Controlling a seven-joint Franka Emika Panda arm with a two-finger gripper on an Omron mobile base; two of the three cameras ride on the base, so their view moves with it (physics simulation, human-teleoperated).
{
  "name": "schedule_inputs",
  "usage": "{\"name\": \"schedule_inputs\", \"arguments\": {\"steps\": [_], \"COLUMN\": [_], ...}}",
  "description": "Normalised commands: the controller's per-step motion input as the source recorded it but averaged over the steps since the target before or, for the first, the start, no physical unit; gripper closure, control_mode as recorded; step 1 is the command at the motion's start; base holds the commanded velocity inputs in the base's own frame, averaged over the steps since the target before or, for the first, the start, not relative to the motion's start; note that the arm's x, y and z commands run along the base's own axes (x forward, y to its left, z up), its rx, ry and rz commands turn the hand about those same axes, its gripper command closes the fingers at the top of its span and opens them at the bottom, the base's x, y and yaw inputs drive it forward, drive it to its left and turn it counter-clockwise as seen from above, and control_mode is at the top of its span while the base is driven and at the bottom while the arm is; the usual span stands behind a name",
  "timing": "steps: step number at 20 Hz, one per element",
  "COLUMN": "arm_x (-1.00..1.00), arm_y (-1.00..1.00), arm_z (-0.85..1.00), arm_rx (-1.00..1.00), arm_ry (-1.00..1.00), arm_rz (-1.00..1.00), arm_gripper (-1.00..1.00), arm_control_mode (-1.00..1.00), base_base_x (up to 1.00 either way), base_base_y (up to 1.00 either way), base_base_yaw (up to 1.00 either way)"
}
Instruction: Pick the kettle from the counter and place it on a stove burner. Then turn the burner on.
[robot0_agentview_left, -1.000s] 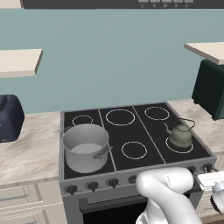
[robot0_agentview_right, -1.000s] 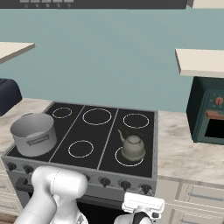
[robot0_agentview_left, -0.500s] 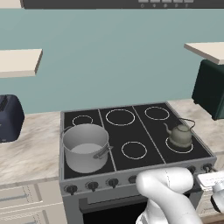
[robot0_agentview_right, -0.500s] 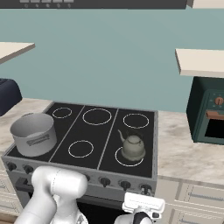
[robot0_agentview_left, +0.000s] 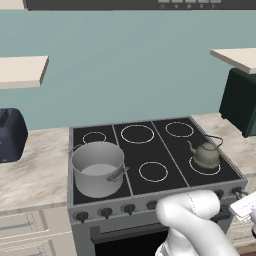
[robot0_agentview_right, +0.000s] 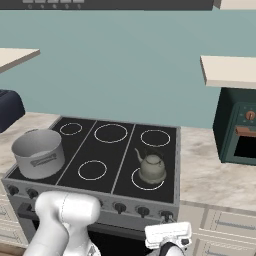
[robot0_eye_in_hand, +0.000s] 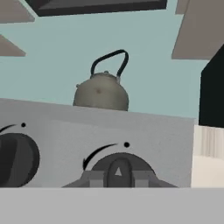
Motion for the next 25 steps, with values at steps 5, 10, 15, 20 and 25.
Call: {"name": "schedule_inputs", "arguments": {"steps": [5,10,15,20,25], "arm_x": [-0.01,-0.02,-0.01,0.0,-0.07], "arm_y": [0.0,0.01,0.07,0.11,0.09], "arm_z": [-0.36,-0.47,-0.7,-0.78,-0.54], "arm_rx": [-0.3,-0.34,-0.39,-0.41,-0.38], "arm_ry": [0.16,0.23,0.27,0.28,0.07], "arm_rz": [0.49,0.44,0.39,0.35,0.38], "arm_gripper": [1.0,1.0,1.0,1.0,1.0], "arm_control_mode": [-1.0,-1.0,-1.0,-1.0,-1.0], "base_base_x": [0.0,0.0,0.0,0.0,0.0], "base_base_y": [0.0,0.0,0.0,0.0,0.0], "base_base_yaw": [0.0,0.0,0.0,0.0,0.0]}}
